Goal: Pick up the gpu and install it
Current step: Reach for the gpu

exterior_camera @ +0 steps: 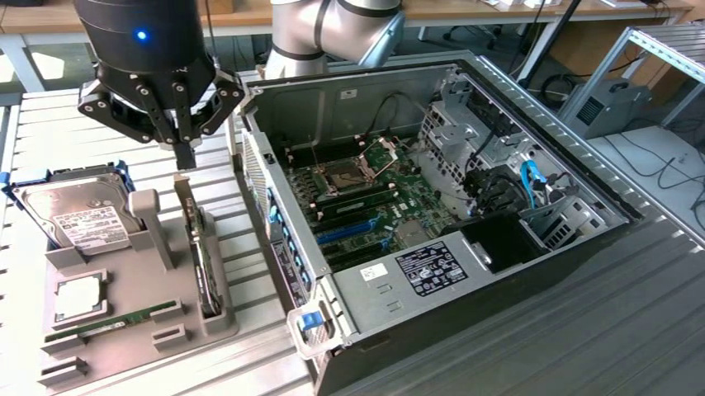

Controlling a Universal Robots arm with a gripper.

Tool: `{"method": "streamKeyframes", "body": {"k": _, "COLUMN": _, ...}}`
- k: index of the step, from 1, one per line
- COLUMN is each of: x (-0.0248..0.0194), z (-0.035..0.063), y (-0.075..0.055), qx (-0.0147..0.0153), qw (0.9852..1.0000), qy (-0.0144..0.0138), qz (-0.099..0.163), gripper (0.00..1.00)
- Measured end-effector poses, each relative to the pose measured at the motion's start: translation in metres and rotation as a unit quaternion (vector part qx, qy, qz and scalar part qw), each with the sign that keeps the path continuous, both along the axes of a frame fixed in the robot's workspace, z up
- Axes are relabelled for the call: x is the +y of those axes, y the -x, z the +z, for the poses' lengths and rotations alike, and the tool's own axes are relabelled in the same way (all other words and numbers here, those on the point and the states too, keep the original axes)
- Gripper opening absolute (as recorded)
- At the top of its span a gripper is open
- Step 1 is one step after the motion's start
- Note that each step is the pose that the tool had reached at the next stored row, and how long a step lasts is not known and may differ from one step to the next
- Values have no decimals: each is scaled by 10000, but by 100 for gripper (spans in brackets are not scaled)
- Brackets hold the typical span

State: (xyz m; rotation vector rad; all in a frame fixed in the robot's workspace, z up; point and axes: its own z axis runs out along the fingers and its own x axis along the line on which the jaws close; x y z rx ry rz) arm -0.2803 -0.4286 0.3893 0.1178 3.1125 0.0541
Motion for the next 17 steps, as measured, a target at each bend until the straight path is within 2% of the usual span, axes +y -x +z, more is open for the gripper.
{"method": "streamKeyframes", "body": {"k": 4, "x": -66, "z": 0, "y": 0, "qx": 0, "qw": 10000, "qy": 0, "qz": 0, "gripper": 11}}
{"method": "streamKeyframes", "body": {"k": 11, "x": -128, "z": -1, "y": 0, "qx": 0, "qw": 10000, "qy": 7, "qz": 0, "gripper": 11}}
{"method": "streamKeyframes", "body": {"k": 17, "x": -197, "z": -1, "y": 0, "qx": 0, "qw": 10000, "qy": 17, "qz": 0, "gripper": 11}}
